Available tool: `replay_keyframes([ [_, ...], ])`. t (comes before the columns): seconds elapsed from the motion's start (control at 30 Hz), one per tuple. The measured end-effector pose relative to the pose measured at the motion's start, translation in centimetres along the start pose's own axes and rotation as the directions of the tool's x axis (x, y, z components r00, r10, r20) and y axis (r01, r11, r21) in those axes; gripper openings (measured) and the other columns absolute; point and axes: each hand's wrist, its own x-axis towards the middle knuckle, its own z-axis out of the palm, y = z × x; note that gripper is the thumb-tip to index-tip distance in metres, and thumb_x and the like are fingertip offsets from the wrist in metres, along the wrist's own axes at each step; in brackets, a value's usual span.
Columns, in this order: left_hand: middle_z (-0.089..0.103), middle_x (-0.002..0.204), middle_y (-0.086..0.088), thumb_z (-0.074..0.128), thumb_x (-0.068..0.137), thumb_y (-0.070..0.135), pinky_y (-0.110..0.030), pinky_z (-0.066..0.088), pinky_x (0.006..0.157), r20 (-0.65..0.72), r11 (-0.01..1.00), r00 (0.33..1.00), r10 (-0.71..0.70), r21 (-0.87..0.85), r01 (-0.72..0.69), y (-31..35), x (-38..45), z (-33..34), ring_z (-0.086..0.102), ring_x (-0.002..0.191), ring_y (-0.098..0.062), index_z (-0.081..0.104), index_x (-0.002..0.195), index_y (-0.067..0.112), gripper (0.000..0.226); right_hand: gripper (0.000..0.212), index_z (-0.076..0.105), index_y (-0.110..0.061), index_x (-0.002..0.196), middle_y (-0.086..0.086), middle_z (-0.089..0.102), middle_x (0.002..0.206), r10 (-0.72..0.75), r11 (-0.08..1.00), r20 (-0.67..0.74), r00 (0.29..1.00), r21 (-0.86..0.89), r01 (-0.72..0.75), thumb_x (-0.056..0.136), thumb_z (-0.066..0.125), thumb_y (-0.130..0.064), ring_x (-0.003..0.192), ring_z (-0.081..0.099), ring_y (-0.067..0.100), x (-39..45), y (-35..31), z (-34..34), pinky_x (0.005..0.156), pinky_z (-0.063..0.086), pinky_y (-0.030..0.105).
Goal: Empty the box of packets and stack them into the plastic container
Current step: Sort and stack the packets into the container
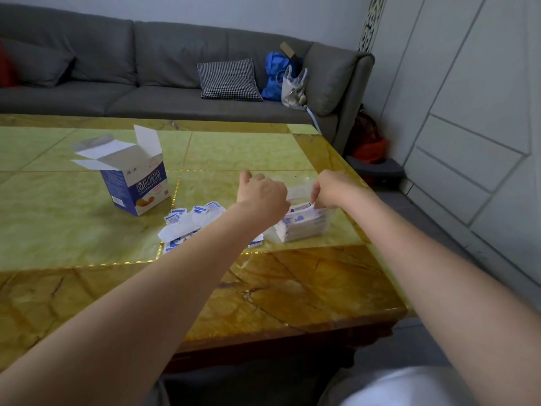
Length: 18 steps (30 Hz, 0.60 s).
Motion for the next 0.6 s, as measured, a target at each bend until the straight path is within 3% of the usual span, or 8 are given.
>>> replay_keyframes([
  [0.1,0.063,0.107,-0.008,0.032,0.098,0.037,-0.046,0.006,0.113,0.032,0.999,0.999,0.020,0.035,-0.021,0.3,-0.4,0.0,0.042,0.122,-0.024,0.060,0.098,0.013,0.037,0.022,0.066,-0.010,0.103,0.009,0.063,0.109,-0.026,0.997,-0.006,1.000,-0.078,0.025,0.082,0.061,-0.005,0.094,0.060,0.027,0.2,-0.2,0.3,0.078,0.052,0.031],
  [0.33,0.062,0.091,-0.007,0.032,0.098,0.033,-0.045,0.008,0.114,-0.013,1.000,1.000,0.016,-0.011,-0.017,0.6,-0.5,-0.5,0.051,0.111,-0.025,0.046,0.078,0.016,0.030,0.024,0.065,-0.005,0.099,0.014,0.060,0.107,-0.058,0.989,-0.081,0.995,-0.141,0.047,0.085,0.047,0.004,0.080,0.053,0.029,-0.5,-0.8,-0.5,0.067,0.044,0.030],
  [0.4,0.060,0.083,-0.004,0.032,0.098,0.030,-0.043,0.010,0.113,-0.140,0.999,0.990,0.017,-0.044,-0.024,0.0,-0.8,-1.0,0.054,0.104,-0.025,0.054,0.078,0.013,0.035,0.019,0.065,-0.003,0.093,0.016,0.062,0.101,-0.098,0.992,-0.165,0.981,-0.091,0.084,0.087,0.048,0.001,0.078,0.052,0.030,-1.3,-1.6,-1.5,0.064,0.040,0.029],
  [0.5,0.068,0.084,-0.004,0.032,0.097,0.029,-0.040,0.014,0.110,-0.332,0.991,0.943,-0.019,-0.128,-0.025,-2.2,-2.1,-1.6,0.057,0.096,-0.023,0.064,0.081,0.011,0.040,0.020,0.070,-0.007,0.093,0.013,0.067,0.094,-0.236,0.965,-0.270,0.933,0.049,0.258,0.088,0.051,-0.004,0.085,0.061,0.029,-3.6,-4.0,-2.4,0.066,0.041,0.026],
  [0.6,0.070,0.097,-0.004,0.039,0.095,0.030,-0.036,0.026,0.103,-0.247,0.983,0.966,-0.075,-0.179,0.030,-5.7,-4.3,-0.8,0.058,0.097,-0.024,0.066,0.093,0.016,0.031,0.021,0.069,-0.007,0.098,0.007,0.069,0.096,-0.405,0.865,-0.204,0.891,0.230,0.446,0.090,0.049,-0.005,0.087,0.063,0.021,-6.7,-6.9,-0.6,0.075,0.048,0.027],
])
